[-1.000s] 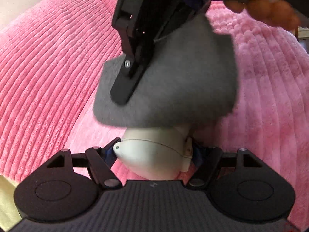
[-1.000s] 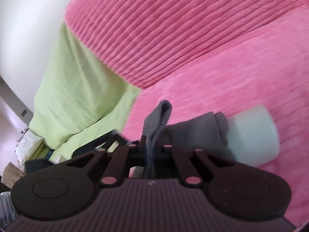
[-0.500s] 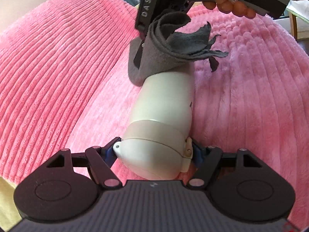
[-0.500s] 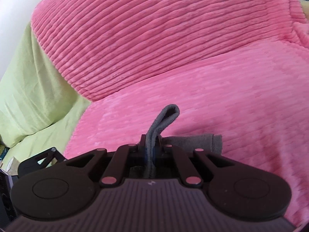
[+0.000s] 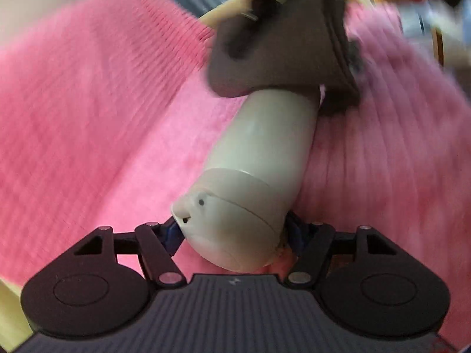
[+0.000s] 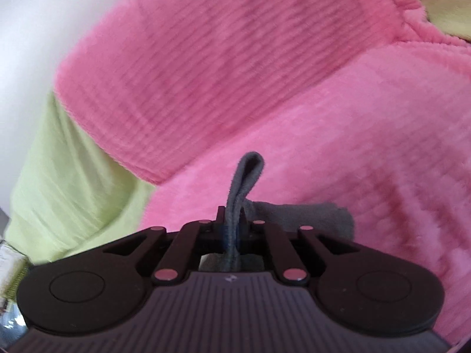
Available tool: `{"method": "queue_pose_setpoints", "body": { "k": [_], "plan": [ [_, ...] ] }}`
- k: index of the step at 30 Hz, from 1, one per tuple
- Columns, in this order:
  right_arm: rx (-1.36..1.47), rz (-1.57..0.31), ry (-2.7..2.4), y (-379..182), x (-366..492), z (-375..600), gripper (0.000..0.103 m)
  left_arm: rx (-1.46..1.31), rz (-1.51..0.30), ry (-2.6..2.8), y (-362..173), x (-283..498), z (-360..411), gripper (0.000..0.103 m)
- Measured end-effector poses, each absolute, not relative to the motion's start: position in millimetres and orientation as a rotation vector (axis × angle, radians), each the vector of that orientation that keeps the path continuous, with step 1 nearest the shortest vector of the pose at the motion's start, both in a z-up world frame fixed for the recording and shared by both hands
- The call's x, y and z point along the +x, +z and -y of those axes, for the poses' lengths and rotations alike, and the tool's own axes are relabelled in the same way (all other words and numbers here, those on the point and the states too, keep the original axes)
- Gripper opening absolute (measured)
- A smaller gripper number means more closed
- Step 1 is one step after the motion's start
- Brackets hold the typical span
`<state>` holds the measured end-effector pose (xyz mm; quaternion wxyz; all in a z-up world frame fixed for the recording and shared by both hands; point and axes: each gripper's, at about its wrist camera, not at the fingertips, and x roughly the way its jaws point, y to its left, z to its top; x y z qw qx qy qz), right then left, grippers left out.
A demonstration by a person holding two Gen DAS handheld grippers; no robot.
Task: Clean container
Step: 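Wrap the cloth around the bottle body and rub it with the right gripper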
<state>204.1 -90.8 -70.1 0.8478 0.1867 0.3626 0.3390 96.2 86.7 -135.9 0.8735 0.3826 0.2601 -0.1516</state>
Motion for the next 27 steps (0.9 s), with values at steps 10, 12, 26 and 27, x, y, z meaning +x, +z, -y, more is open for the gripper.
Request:
{"method": "queue_pose_setpoints", "body": {
  "k": [10,12,26,27],
  "plan": [
    [0.394,-0.845,0.917,-81.7,178.3,13.6,0.004,0.985,-0.514,-0.253,-149.7,92.7,-71.7,0.069],
    [0.389,-0.865,0.891,-87.0,186.5,17.4,0.003,0.991,-0.511,-0.255,-151.3,93.6,-71.2,0.068],
    [0.277,-0.846,0.602,-95.6,225.9,80.0,0.002,1.007,-0.484,-0.263,-157.5,104.6,-73.9,0.067],
    [0.282,-0.844,0.588,-96.2,226.8,86.5,0.002,1.002,-0.485,-0.262,-157.5,106.0,-74.7,0.067]
  ]
}}
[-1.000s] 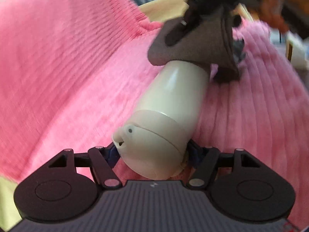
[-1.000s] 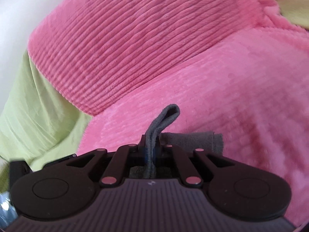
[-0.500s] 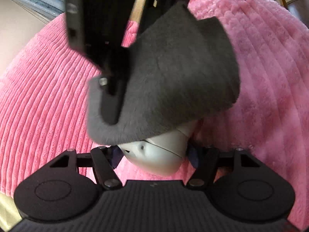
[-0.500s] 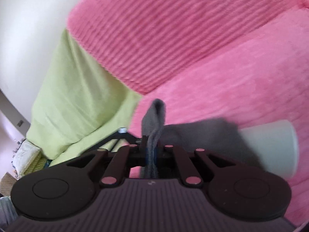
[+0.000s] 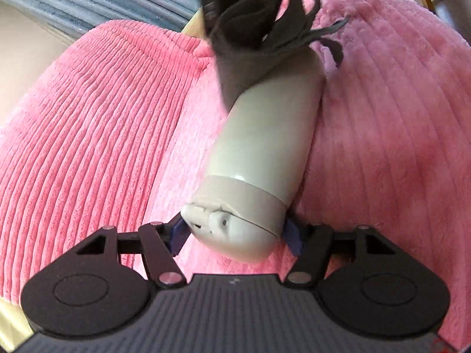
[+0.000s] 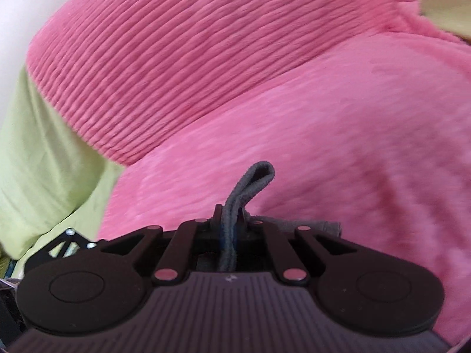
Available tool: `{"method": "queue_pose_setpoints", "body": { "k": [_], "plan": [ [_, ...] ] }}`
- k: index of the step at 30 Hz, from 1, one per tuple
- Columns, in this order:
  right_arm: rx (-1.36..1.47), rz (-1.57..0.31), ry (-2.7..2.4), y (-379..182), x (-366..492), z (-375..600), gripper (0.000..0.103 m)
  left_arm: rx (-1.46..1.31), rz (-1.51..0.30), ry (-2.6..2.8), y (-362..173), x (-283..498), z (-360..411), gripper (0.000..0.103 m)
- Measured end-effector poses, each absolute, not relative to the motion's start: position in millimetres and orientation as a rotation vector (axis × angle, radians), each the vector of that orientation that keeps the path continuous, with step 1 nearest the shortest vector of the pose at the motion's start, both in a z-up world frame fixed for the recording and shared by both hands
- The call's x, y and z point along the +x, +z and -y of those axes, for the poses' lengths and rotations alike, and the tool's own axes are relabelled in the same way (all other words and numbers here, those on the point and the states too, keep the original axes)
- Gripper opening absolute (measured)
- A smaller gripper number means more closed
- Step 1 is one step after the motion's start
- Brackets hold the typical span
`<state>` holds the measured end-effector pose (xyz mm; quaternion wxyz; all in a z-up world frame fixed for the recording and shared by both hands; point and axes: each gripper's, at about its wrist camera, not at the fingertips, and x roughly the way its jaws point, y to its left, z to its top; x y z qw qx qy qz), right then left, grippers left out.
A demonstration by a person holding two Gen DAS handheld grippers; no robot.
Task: Clean container
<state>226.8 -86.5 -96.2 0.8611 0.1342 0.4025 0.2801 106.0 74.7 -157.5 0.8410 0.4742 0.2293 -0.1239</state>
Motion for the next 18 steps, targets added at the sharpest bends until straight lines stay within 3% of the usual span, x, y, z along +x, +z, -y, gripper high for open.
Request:
{"method": "queue_pose_setpoints", "body": {
  "k": [10,18],
  "plan": [
    [0.319,-0.824,0.442,-106.8,230.6,137.0,0.004,0.981,-0.528,-0.235,-145.6,104.3,-77.8,0.067],
    [0.389,-0.61,0.29,-86.6,183.4,192.7,0.005,0.804,-0.583,-0.136,-103.4,71.7,-82.0,0.07]
  ]
}}
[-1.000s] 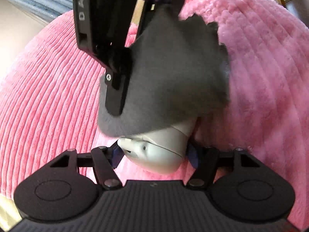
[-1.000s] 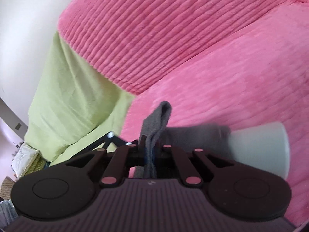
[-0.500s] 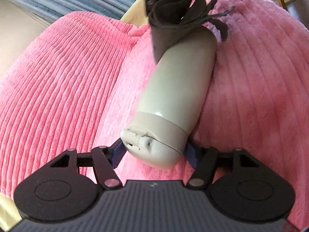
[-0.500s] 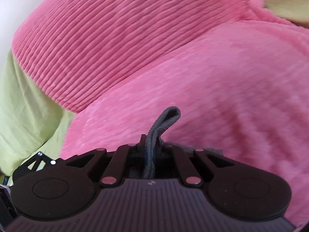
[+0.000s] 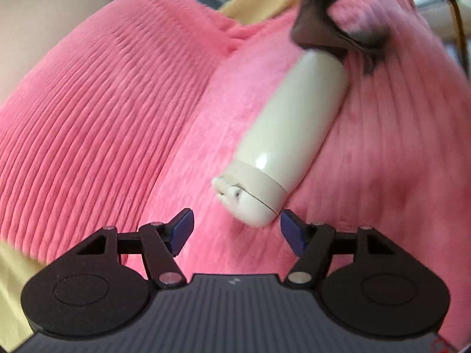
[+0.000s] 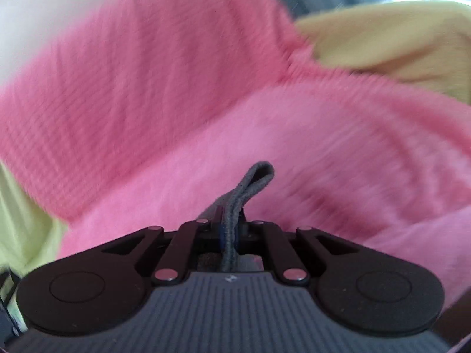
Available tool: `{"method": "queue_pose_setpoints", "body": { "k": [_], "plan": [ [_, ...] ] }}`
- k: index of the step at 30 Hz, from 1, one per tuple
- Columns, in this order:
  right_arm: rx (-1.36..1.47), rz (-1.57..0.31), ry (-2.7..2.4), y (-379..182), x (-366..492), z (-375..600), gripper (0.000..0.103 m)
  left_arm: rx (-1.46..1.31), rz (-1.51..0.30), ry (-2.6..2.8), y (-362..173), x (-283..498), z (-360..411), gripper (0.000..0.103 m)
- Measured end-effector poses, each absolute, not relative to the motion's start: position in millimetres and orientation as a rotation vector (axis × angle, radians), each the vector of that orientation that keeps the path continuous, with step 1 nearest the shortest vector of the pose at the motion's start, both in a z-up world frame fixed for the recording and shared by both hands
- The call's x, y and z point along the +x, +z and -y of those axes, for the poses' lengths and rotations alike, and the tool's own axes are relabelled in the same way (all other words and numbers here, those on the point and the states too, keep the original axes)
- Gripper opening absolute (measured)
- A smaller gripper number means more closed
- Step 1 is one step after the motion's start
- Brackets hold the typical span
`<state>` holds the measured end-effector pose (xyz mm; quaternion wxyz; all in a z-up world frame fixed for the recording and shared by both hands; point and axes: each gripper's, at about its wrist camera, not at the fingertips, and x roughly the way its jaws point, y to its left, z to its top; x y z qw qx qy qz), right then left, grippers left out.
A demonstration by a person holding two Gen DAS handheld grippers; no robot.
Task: Clean container
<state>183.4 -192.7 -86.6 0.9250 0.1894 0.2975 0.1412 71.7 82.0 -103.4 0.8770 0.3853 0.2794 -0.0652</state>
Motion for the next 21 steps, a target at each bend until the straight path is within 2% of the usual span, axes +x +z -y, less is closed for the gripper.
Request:
{"method": "queue_pose_setpoints", "body": {
  "k": [5,15,21],
  "plan": [
    [0.578,-0.463,0.372,-70.7,144.1,221.7,0.005,0.718,-0.537,-0.105,-77.0,82.2,-66.2,0.08],
    [0.766,-0.688,0.462,-142.7,166.4,179.0,0.006,0.539,-0.56,-0.012,-65.5,102.9,-52.9,0.08],
    [0.715,-0.752,0.521,-146.1,196.3,164.9,0.006,0.453,-0.588,0.048,-58.0,118.4,-67.0,0.08]
  ]
}}
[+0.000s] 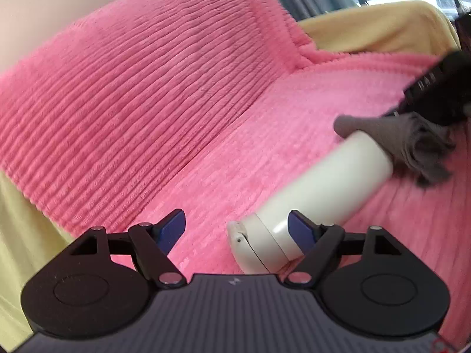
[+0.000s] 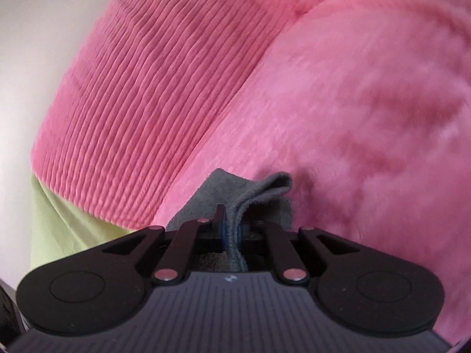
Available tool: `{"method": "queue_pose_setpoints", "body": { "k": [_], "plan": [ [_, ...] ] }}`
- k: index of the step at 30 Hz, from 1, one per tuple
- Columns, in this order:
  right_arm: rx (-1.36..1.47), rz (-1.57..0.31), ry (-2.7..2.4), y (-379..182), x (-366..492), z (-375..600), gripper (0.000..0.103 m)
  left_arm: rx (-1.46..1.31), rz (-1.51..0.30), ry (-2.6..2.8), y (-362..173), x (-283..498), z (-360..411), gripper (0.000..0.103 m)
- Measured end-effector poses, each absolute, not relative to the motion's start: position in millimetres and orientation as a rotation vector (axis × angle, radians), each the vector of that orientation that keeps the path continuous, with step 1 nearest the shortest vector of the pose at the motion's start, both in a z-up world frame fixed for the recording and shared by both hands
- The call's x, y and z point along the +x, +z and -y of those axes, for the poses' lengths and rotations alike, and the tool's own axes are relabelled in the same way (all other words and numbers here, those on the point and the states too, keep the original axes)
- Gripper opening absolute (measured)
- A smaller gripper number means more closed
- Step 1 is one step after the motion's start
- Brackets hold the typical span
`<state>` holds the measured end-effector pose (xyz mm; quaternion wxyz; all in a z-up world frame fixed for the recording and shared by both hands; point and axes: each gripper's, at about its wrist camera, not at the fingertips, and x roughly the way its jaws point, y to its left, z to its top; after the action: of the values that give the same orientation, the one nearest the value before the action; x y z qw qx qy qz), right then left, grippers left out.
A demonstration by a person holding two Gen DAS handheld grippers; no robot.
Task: Clean container
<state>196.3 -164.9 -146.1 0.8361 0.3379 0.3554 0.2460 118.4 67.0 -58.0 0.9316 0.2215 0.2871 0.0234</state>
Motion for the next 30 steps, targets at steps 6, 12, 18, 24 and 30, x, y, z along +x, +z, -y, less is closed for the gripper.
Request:
{"method": "queue_pose_setpoints", "body": {
  "k": [6,12,18,24,30],
  "plan": [
    [0.66,-0.693,0.416,-133.2,179.5,195.4,0.006,0.635,-0.589,-0.134,-52.1,124.1,-38.2,0.088],
    [0.682,-0.647,0.352,-126.2,150.0,232.8,0.006,1.014,-0.636,-0.367,-70.0,142.2,14.0,0.092],
    [0.718,-0.649,0.348,-131.4,136.5,244.4,0.006,1.167,-0.709,-0.503,-89.2,171.6,41.5,0.092],
    [0.73,-0.652,0.381,-133.0,141.6,242.4,0.006,1.122,-0.828,-0.581,-105.6,193.3,43.8,0.093],
    [0.758,-0.646,0.406,-135.0,147.8,243.5,0.006,0.997,-0.873,-0.628,-100.4,201.0,29.2,0.092]
  ]
}}
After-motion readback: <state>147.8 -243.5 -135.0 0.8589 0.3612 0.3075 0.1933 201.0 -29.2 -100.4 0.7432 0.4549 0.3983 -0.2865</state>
